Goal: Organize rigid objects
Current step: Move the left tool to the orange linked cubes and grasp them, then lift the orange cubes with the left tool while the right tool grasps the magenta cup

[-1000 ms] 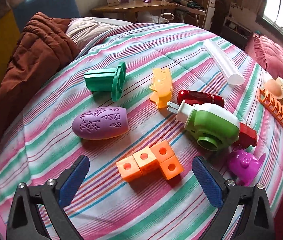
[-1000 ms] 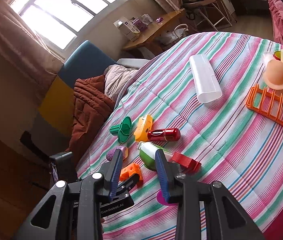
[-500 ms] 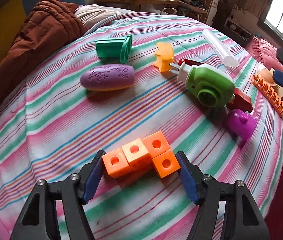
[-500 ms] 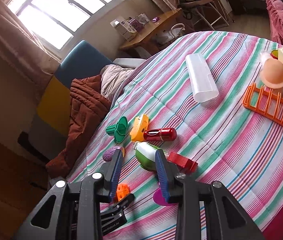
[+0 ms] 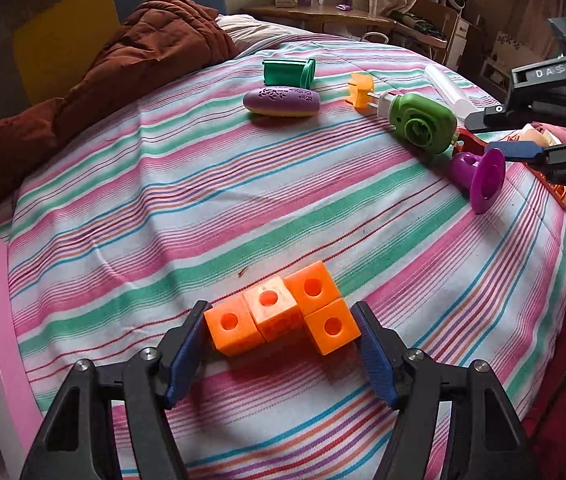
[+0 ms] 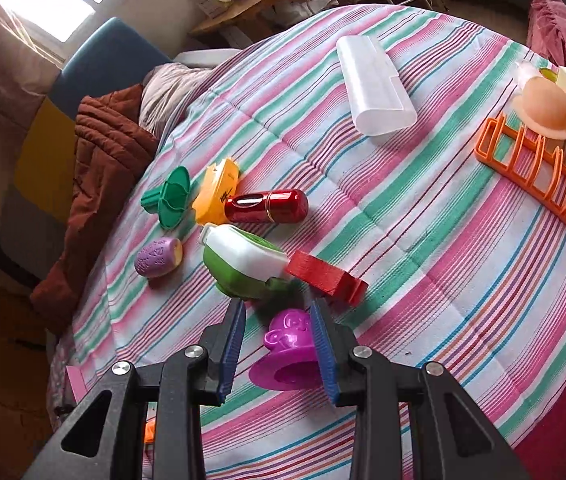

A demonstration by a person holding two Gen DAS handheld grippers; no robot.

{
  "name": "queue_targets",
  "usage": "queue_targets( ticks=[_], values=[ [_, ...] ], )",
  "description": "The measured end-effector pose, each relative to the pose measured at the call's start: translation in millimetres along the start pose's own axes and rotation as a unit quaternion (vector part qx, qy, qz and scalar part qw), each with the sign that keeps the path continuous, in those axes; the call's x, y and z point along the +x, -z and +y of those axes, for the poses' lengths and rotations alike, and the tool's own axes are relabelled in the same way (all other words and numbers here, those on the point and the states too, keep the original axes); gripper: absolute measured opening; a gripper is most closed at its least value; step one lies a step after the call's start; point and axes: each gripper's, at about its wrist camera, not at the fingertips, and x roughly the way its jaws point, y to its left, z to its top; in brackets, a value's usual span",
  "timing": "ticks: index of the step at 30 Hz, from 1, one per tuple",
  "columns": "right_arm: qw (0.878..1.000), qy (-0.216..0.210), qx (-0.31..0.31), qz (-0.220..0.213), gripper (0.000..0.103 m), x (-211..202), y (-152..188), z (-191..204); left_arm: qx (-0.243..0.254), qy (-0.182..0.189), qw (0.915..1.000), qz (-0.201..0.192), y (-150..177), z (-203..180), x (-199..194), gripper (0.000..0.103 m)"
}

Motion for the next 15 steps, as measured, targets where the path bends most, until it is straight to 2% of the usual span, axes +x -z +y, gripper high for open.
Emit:
queue_targets(
  ticks=[2, 6, 12, 15],
  values=[
    [0.998, -0.055, -0.015, 0.025, 0.035, 3.8, 2.2, 7.7, -0.001, -0.004, 1.0000, -0.005, 3.5, 2.2, -2.7, 0.071],
    [0.992, -0.115, -0.033, 0.046, 0.034, 4.7, 9.7, 20.0, -0.009, -0.004, 0.9999, -0.011, 13.4, 9.1, -8.9, 0.071],
    [0.997, -0.061, -0.004, 0.040, 0.034, 8.6, 4.7, 10.3, -0.011, -0.003, 0.9997, -0.019, 16.9, 10.4, -9.7, 0.071],
    [0.998, -0.057, -0.003, 0.038, 0.035, 10.3, 3.4, 10.6, -0.013, -0.002, 0.9997, -0.022, 17.5, 11.0, -9.9, 0.071]
  ],
)
